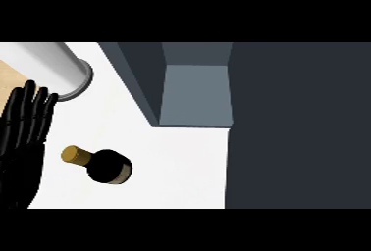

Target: Pick up the wine, place it into the cabinet and close the cabinet

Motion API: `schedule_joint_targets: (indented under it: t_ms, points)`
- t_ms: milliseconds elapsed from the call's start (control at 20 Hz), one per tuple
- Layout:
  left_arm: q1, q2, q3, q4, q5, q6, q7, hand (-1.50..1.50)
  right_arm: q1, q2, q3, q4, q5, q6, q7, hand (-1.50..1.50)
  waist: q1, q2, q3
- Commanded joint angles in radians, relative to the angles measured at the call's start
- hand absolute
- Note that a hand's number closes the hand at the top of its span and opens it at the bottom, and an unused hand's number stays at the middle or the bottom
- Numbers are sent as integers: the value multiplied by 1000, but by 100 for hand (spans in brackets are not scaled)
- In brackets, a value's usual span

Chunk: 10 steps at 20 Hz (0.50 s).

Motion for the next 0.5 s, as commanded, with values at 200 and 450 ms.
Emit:
schedule_joint_targets:
  t_ms: [200, 450]
  points:
    - [-211, -39, -110, 68, -31, 14, 162, -150, 124, 46, 59, -87, 16, 2, -36, -150, -35, -9, -12]
    - [-223, -95, -204, 70, 105, 97, 357, -150, 209, -7, 248, -180, -120, 190, 76, -150, -46, -13, -11]
